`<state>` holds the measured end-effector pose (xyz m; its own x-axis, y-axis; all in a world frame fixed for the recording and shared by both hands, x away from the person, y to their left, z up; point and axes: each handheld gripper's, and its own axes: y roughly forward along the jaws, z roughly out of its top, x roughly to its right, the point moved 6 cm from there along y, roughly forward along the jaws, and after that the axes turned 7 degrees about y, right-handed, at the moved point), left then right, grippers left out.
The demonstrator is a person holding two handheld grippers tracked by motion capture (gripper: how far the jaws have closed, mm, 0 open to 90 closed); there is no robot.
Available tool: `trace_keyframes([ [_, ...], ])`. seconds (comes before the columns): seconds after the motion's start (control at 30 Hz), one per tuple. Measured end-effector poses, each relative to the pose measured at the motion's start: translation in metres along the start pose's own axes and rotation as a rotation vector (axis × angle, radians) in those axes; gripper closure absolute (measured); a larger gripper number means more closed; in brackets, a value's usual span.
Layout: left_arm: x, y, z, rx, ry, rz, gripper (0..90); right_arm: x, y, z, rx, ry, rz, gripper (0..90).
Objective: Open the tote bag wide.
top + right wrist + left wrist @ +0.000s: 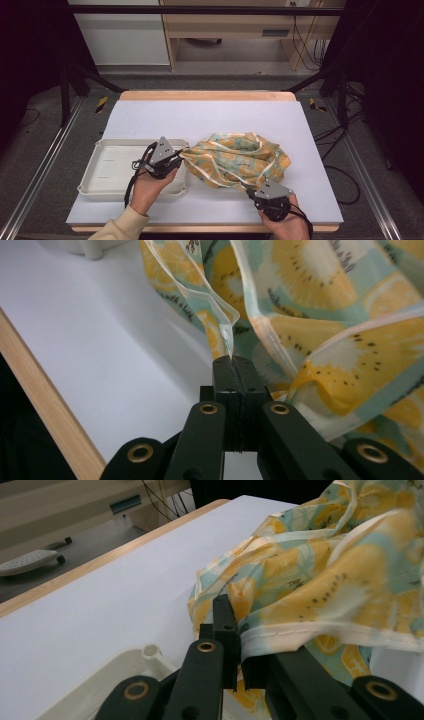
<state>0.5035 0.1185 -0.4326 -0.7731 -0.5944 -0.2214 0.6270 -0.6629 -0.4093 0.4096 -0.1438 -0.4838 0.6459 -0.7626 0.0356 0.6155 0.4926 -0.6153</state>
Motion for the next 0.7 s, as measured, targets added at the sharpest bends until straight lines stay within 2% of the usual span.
trace_keyframes([
  [0.17, 0.0, 0.0, 0.0, 0.005, 0.005, -0.01, 87.5, -0.012, -0.019, 0.025, 0.114, -0.015, 0.037, 55.1],
  [0.2, 0.0, 0.0, 0.0, 0.005, 0.005, -0.01, 87.5, -0.015, -0.024, 0.03, 0.136, -0.023, 0.043, 55.1],
  [0.23, 0.001, 0.001, -0.001, 0.0, 0.009, -0.013, 87.5, -0.017, -0.027, 0.033, 0.147, -0.034, 0.044, 47.4],
  [0.27, 0.001, 0.001, -0.001, 0.0, 0.009, -0.013, 87.5, -0.017, -0.027, 0.033, 0.147, -0.034, 0.044, 47.4],
  [0.3, 0.001, 0.001, -0.001, 0.0, 0.012, -0.015, 87.5, -0.018, -0.034, 0.043, 0.17, -0.059, 0.029, 43.3],
  [0.37, 0.002, 0.0, 0.0, 0.003, 0.014, -0.016, 87.5, -0.016, -0.034, 0.048, 0.169, -0.073, 0.017, 41.5],
  [0.4, 0.002, 0.0, 0.001, 0.005, 0.016, -0.018, 87.6, -0.01, -0.033, 0.053, 0.155, -0.088, -0.013, 40.3],
  [0.43, 0.004, -0.002, 0.004, 0.009, 0.023, -0.02, 87.6, 0.001, -0.028, 0.061, 0.133, -0.092, -0.061, 38.7],
  [0.47, 0.004, -0.002, 0.004, 0.009, 0.023, -0.02, 87.6, 0.001, -0.028, 0.061, 0.133, -0.092, -0.061, 38.7],
  [0.5, 0.005, -0.003, 0.006, 0.015, 0.028, -0.022, 87.6, 0.011, -0.018, 0.073, 0.124, -0.081, -0.062, 36.8],
  [0.57, 0.005, -0.005, 0.009, 0.019, 0.034, -0.021, 87.6, 0.014, -0.007, 0.08, 0.093, -0.081, -0.041, 33.9],
  [0.6, 0.005, -0.005, 0.009, 0.019, 0.034, -0.021, 87.7, 0.014, -0.007, 0.08, 0.093, -0.081, -0.041, 33.9],
  [0.63, 0.005, -0.008, 0.012, 0.03, 0.035, -0.023, 87.7, 0.013, 0.008, 0.082, 0.048, -0.091, -0.016, 31.3],
  [0.7, 0.004, -0.012, 0.016, 0.044, 0.036, -0.02, 87.8, 0.012, 0.021, 0.081, 0.007, -0.105, -0.007, 30.6],
])
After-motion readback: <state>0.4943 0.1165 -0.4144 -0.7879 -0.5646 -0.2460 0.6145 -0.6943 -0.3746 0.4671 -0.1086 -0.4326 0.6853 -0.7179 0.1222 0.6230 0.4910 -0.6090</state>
